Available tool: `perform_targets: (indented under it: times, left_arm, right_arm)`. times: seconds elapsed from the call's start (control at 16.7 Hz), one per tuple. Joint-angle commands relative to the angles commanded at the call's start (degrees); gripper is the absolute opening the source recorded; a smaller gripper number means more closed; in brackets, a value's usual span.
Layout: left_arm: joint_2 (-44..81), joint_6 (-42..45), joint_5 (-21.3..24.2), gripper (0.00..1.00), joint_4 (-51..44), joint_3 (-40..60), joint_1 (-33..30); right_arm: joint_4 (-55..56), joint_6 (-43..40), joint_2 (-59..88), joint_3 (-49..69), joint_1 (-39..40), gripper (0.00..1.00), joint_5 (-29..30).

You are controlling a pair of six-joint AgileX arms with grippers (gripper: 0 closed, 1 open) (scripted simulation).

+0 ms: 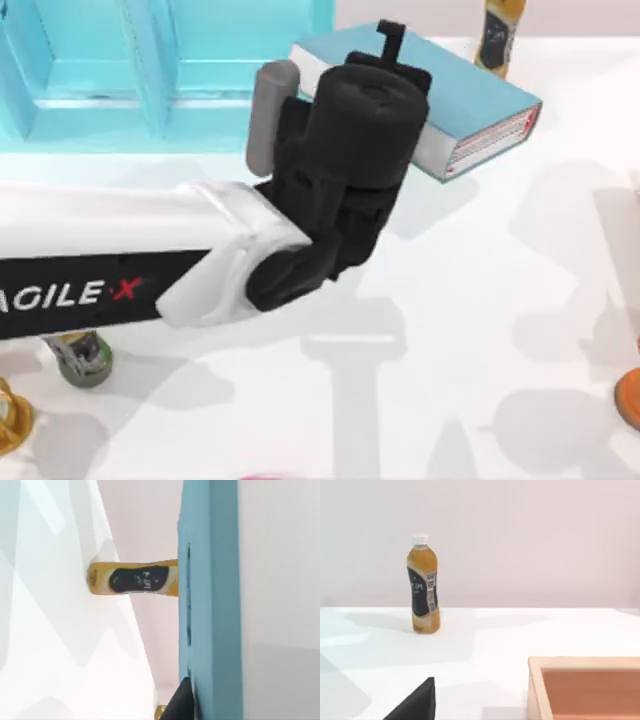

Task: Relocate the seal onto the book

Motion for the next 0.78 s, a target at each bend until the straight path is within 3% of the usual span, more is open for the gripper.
perform_targets:
  times: [0.24, 0.42, 0.6, 0.78]
  left_arm:
    - [6.5, -15.5, -17.3, 0.00, -2.7, -0.2, -8.5]
    - [10.4, -23.8, -27.5, 0.00, -4.4, -0.5, -12.2]
    - [12.8, -28.6, -33.6, 0.00, -5.6, -0.7, -14.1]
    - [13.2, -29.4, -34.7, 0.00, -5.8, -0.8, -14.3]
  right_arm:
    - [0.0, 0.0, 0.0, 0.0, 0.0, 1.00, 0.0]
    - [0.0, 0.0, 0.0, 0.0, 0.0, 1.00, 0.0]
    - [0.0, 0.0, 0.0, 0.0, 0.0, 1.00, 0.0]
    - [0.0, 0.0, 0.0, 0.0, 0.0, 1.00, 0.0]
